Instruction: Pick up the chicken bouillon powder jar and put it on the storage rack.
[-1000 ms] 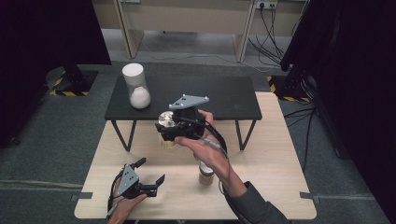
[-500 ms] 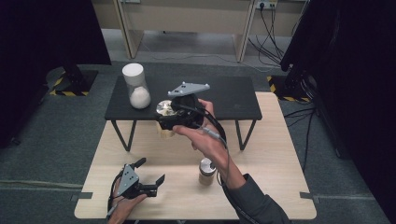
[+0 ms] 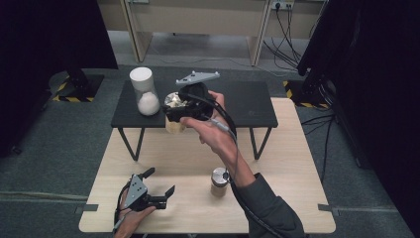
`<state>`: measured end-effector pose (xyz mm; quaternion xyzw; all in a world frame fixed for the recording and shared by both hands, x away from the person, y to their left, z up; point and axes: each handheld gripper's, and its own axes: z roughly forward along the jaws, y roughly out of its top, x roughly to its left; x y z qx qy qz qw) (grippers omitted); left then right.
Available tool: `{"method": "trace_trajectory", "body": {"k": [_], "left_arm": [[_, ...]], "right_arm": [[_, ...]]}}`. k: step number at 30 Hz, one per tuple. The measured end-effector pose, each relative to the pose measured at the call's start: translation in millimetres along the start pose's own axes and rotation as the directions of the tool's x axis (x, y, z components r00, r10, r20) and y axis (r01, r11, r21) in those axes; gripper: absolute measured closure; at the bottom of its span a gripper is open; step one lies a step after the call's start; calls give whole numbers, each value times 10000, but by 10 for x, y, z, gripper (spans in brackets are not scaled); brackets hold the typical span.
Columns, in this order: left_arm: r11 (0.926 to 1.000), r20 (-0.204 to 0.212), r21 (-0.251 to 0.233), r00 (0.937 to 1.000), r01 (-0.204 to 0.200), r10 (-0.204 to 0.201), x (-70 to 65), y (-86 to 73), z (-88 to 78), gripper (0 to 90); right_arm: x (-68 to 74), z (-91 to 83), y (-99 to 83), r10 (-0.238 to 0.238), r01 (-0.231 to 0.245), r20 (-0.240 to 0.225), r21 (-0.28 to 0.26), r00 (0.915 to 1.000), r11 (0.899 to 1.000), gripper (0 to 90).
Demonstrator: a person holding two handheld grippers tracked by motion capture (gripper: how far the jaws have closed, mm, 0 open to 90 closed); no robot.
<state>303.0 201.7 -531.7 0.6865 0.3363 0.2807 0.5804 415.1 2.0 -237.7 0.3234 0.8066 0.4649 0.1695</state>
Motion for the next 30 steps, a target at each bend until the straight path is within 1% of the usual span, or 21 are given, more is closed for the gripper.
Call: {"method": "trace_trajectory", "body": {"k": [8, 15, 24, 30], "left_arm": [[10000, 0, -6, 10000, 8, -8, 0, 0, 0, 21], [10000, -6, 0, 10000, -14, 14, 1, 0, -1, 21], [10000, 7, -1, 10000, -6, 6, 0, 0, -1, 20], [10000, 14, -1, 10000, -8, 8, 1, 0, -1, 21]], "right_arm": [[-139, 88, 72, 201, -199, 540, -59, 9983, 9998, 341], [-209, 161, 120, 272, -271, 885, -27, 9957, 9996, 341], [-273, 283, 163, 355, -353, 1112, -41, 9932, 9994, 341], [-289, 369, 182, 300, -296, 1289, -46, 9912, 9995, 341]]}}
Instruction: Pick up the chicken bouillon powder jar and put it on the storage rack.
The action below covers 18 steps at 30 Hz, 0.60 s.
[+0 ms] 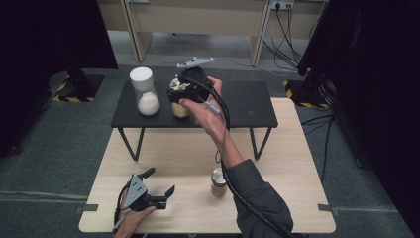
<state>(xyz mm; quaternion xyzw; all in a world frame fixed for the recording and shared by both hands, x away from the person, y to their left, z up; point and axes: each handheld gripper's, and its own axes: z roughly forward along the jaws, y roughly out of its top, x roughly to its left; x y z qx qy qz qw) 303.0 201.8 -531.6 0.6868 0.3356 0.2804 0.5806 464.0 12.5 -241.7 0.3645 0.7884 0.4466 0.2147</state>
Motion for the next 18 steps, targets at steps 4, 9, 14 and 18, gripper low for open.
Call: {"method": "trace_trajectory", "body": {"k": [4, 9, 14, 18], "left_arm": [[10000, 2, 4, 10000, -9, 9, -1, 0, 0, 21], [10000, 8, 3, 10000, 3, -3, -1, 0, 0, 20], [10000, 10, 3, 10000, -1, 1, -2, 0, 0, 20], [10000, 12, 1, 10000, -4, 4, -3, 0, 0, 20]], "right_arm": [[-1, 47, 6, 45, -44, 17, -23, 10000, 10000, 341], [-14, 113, 1, 84, -84, 56, -28, 9999, 10000, 341], [-37, 160, -8, 208, -208, 119, -52, 9997, 9998, 341], [-50, 187, -11, 183, -181, 188, -112, 9997, 9998, 341]]}}
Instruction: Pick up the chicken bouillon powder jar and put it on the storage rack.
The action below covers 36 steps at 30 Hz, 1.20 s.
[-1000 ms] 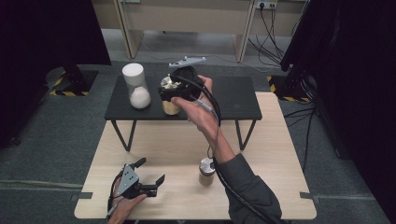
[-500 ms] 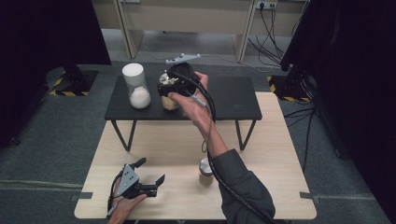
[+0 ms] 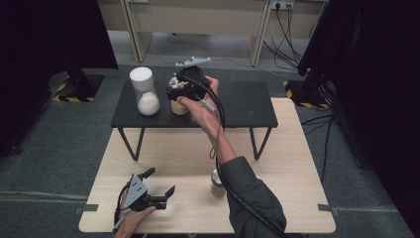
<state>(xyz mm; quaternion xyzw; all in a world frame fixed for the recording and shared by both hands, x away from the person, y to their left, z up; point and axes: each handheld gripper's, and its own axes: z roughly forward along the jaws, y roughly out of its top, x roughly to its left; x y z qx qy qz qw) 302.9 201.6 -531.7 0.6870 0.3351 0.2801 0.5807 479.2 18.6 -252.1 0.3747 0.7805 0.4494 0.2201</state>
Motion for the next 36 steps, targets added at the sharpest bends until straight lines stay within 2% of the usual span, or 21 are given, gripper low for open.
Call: {"method": "trace_trajectory", "body": {"k": [23, 29, 33, 35, 36], "left_arm": [[10000, 13, -3, 10000, -2, 2, -1, 0, 0, 20], [10000, -1, -6, 10000, -6, 6, -5, 0, 1, 20], [10000, 5, -3, 10000, -5, 5, -3, 0, 0, 21], [10000, 11, 3, 10000, 2, -2, -4, 0, 1, 20], [10000, 11, 3, 10000, 2, -2, -4, 0, 1, 20]], "right_arm": [[21, 107, -3, -205, 205, 15, -70, 9998, 9998, 340], [-2, 124, -34, -300, 298, -64, -296, 9995, 9991, 334], [-17, 131, -55, -282, 282, 18, -442, 9996, 9986, 296], [-30, 119, -75, -85, 77, -152, -546, 9998, 9985, 241], [-30, 119, -75, -85, 77, -152, -546, 9998, 9985, 241]]}}
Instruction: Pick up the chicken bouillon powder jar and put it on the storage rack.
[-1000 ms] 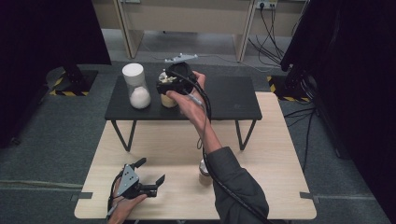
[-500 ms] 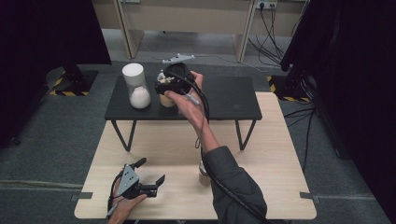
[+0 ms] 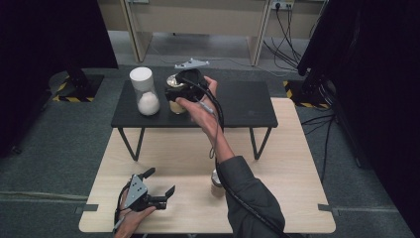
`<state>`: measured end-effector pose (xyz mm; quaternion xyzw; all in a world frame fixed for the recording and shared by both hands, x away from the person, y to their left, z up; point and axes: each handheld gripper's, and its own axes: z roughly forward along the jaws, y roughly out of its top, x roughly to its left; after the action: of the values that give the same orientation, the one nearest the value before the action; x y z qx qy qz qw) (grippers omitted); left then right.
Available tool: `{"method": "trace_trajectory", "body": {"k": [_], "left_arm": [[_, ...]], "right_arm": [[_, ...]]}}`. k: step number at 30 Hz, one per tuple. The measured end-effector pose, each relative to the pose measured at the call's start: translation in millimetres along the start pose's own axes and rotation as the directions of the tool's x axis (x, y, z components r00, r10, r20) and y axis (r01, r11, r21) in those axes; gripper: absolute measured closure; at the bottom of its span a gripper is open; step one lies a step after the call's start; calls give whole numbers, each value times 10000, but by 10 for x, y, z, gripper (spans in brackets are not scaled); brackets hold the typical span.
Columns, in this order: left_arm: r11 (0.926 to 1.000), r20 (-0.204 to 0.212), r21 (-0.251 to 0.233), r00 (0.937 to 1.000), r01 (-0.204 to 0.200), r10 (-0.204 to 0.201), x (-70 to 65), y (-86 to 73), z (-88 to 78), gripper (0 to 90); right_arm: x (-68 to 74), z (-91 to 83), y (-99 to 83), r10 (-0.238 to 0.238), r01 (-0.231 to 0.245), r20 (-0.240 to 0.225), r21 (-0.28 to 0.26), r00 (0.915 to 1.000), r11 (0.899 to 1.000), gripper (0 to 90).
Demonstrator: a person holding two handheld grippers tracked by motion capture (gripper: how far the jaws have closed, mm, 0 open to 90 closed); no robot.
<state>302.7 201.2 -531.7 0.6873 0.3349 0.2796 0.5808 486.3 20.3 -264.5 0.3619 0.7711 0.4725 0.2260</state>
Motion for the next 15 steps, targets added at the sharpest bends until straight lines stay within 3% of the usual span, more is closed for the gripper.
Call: {"method": "trace_trajectory", "body": {"k": [3, 15], "left_arm": [[10000, -2, 0, 10000, 3, -3, 0, 0, 0, 20], [10000, -7, -3, 10000, 5, -5, -1, 0, 0, 20]], "right_arm": [[-9, -33, -16, 243, -247, -156, -257, 9996, 9994, 170], [-42, -176, -85, 513, -553, -505, -805, 9974, 9952, 46]]}}
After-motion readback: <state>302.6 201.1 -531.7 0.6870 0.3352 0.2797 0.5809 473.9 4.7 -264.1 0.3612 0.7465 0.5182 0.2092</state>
